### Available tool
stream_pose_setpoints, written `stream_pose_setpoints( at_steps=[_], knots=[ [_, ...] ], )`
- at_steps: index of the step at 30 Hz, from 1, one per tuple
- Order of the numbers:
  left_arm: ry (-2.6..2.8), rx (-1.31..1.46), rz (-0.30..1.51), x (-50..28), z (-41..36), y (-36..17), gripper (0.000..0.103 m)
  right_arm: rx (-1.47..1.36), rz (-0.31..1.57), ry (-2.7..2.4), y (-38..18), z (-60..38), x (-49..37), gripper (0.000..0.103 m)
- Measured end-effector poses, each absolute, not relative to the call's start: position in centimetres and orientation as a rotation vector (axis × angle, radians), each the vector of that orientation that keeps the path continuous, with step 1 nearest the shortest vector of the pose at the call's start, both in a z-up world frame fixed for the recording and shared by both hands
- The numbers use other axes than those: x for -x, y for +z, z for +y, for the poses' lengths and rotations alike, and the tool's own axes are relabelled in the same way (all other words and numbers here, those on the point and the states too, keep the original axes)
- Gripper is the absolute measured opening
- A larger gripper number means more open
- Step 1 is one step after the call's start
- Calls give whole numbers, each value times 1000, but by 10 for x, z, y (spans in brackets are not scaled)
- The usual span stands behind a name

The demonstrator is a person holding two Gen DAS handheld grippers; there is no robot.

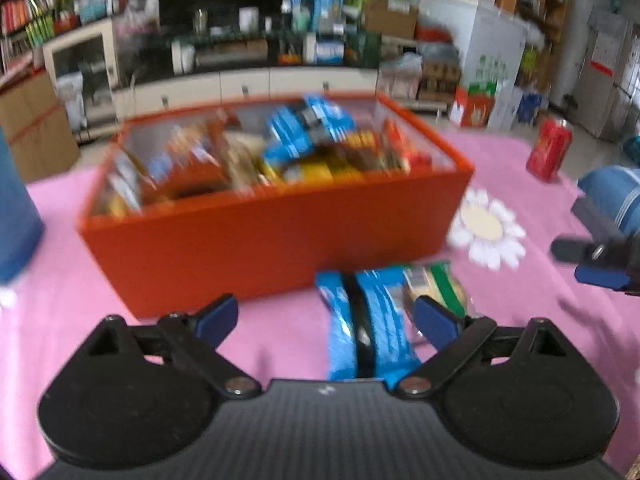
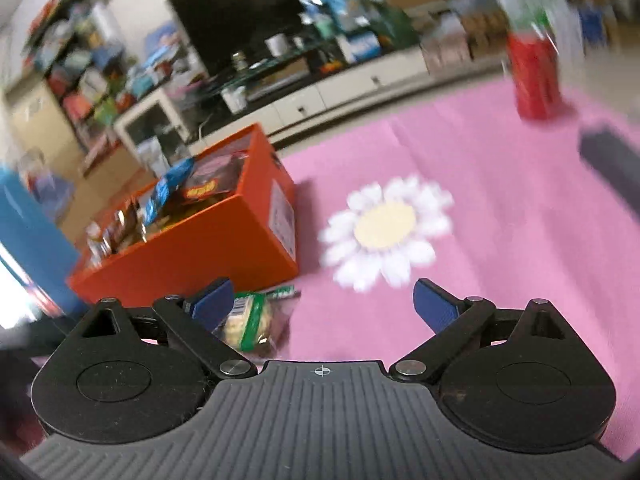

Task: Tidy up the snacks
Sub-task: 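Move right tool to the green-banded cookie while left tool approaches the blue wafer bar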

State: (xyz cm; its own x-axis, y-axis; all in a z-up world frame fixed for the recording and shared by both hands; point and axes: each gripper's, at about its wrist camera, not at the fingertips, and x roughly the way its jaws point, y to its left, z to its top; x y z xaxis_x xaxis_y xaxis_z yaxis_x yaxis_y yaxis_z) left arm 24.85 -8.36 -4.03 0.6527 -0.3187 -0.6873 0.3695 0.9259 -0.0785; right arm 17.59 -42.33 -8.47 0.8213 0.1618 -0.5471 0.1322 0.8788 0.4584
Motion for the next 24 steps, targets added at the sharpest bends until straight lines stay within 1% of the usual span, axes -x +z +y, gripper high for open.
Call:
stream_pose_setpoints(
  at_steps=[2, 4, 6, 7, 9, 12, 14, 16, 17, 21, 24],
  knots=[
    [-399, -63, 784, -256, -92, -47, 95, -576, 622, 10, -91, -435, -175, 87],
    [-375, -79, 783, -265, -97, -52, 94, -585, 624, -3, -95, -439, -175, 87],
    [-369, -114, 809, -273, -101, -61, 90, -563, 629, -5, -97, -435, -178, 87],
    [-393, -120, 835, -276, -103, -66, 86, -552, 634, 5, -97, -434, -180, 87],
    [-431, -97, 871, -280, -102, -75, 85, -550, 644, 17, -98, -429, -184, 87],
    [-396, -101, 860, -281, -102, -82, 84, -560, 654, 28, -97, -425, -192, 87],
    [-377, -117, 849, -281, -102, -82, 72, -549, 660, 32, -97, -420, -191, 87],
    [-367, -132, 848, -279, -98, -81, 63, -525, 673, 34, -98, -413, -194, 87],
    [-358, -136, 854, -277, -94, -78, 60, -515, 679, 37, -99, -410, -195, 87],
    [-331, -156, 881, -267, -66, -75, 60, -475, 710, 62, -101, -395, -203, 87],
    [-305, -148, 895, -250, -41, -74, 60, -365, 733, 80, -103, -371, -208, 87]
  ],
)
